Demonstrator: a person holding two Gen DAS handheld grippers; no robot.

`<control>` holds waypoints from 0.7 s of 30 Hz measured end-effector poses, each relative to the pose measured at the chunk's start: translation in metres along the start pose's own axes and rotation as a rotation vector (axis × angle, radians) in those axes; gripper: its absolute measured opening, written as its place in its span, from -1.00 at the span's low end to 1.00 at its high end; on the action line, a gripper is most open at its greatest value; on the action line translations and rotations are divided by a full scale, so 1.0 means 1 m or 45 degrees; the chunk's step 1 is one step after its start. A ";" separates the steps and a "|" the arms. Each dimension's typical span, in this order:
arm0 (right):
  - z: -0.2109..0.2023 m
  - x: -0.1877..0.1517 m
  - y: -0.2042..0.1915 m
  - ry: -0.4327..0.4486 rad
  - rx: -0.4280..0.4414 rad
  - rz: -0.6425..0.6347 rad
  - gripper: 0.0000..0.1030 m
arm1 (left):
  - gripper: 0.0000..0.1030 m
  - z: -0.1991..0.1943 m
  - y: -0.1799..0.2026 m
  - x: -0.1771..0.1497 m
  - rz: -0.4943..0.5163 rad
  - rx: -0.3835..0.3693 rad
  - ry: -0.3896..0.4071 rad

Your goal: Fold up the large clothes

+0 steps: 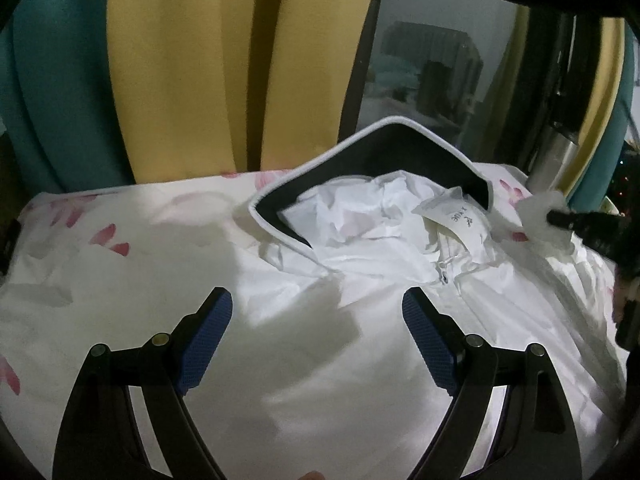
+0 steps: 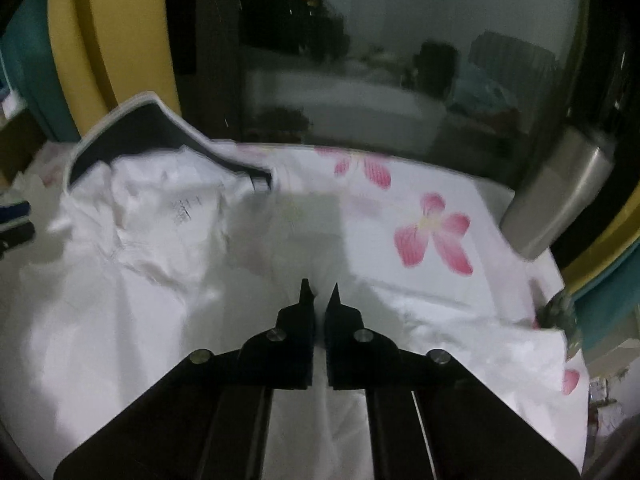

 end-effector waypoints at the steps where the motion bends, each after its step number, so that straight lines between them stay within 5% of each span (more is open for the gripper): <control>1: -0.005 0.005 -0.005 0.022 0.010 -0.005 -0.93 | 0.74 -0.003 -0.003 0.001 0.000 0.000 0.002; 12: -0.040 0.047 -0.090 0.173 0.130 -0.133 -0.93 | 0.74 -0.030 -0.053 -0.001 -0.042 0.028 0.027; 21: -0.012 0.061 -0.163 0.158 0.255 -0.189 -0.93 | 0.74 -0.048 -0.104 -0.008 -0.109 0.068 0.044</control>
Point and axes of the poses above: each gripper's, at about its wrist camera, not at the fingertips, and z roughly the way its jaws point, y to its right, x to its top, the point moved 1 cm from there along z, roughly the way its jaws point, and after that the axes turned 12 degrees about x, right-handed, at the moved point
